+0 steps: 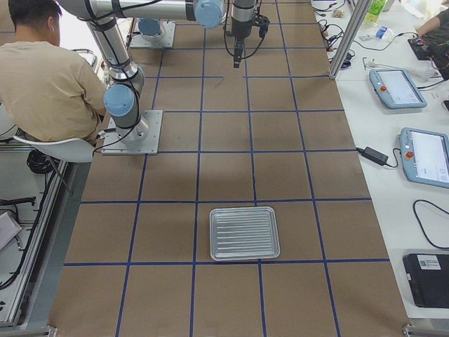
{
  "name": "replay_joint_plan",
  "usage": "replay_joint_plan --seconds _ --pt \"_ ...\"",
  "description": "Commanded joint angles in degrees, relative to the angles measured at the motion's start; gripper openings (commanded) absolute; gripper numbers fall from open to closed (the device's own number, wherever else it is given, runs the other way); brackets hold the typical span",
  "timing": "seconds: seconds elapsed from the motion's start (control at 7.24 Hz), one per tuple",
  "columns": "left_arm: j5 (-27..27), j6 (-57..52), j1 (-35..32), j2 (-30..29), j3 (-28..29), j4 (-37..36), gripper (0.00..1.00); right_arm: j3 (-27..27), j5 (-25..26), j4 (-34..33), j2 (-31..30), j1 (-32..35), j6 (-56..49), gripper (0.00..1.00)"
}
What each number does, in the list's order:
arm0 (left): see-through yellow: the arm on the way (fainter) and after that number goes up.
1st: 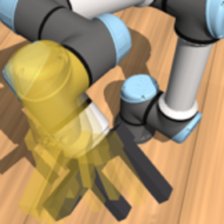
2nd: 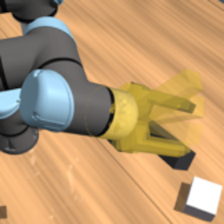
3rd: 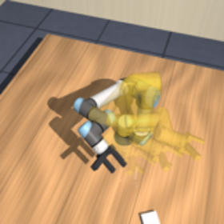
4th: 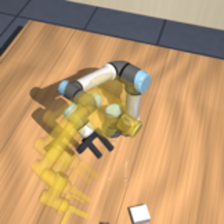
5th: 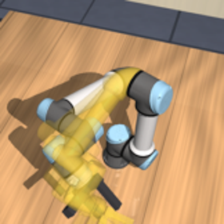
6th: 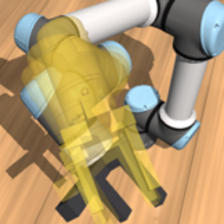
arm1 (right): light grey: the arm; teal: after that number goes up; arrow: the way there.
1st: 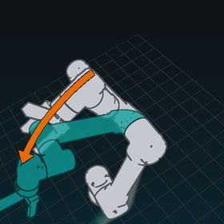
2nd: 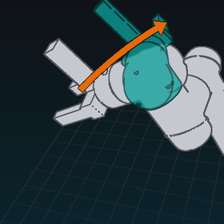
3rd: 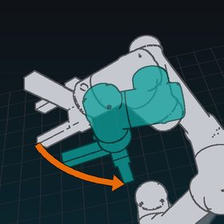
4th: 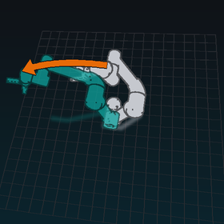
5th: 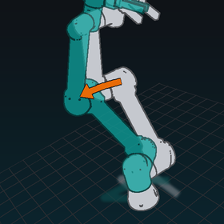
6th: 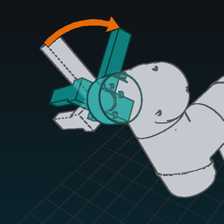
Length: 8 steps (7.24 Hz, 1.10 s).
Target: Place bearing gear from tray to pile
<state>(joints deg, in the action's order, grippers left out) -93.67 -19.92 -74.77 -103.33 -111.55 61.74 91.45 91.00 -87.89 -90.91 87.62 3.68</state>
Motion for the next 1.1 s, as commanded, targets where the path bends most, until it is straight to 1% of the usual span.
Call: replay_joint_plan --seconds 0.0,0.14,0.28,0.55,0.97 --pt "0.07 -10.63 8.82 -0.82 -3.22 -1.35 0.00 0.04 0.05 0.00 0.20 0.00 -0.25 1.00" --pt "0.33 -11.45 9.63 -1.35 -5.15 -5.28 0.00 0.04 0.05 0.00 0.12 0.00 -0.34 1.00" --pt "0.42 -11.37 9.55 -1.53 -6.21 -5.92 0.00 0.04 0.05 0.00 0.20 0.00 -0.52 1.00" --pt "3.04 -11.37 9.64 -2.22 -6.05 -6.46 0.00 0.04 0.05 -0.09 0.29 0.00 -0.52 1.00" --pt "3.50 -11.29 9.55 -3.02 -5.96 -7.51 0.00 0.04 0.14 -0.09 0.29 0.00 -0.52 1.00"
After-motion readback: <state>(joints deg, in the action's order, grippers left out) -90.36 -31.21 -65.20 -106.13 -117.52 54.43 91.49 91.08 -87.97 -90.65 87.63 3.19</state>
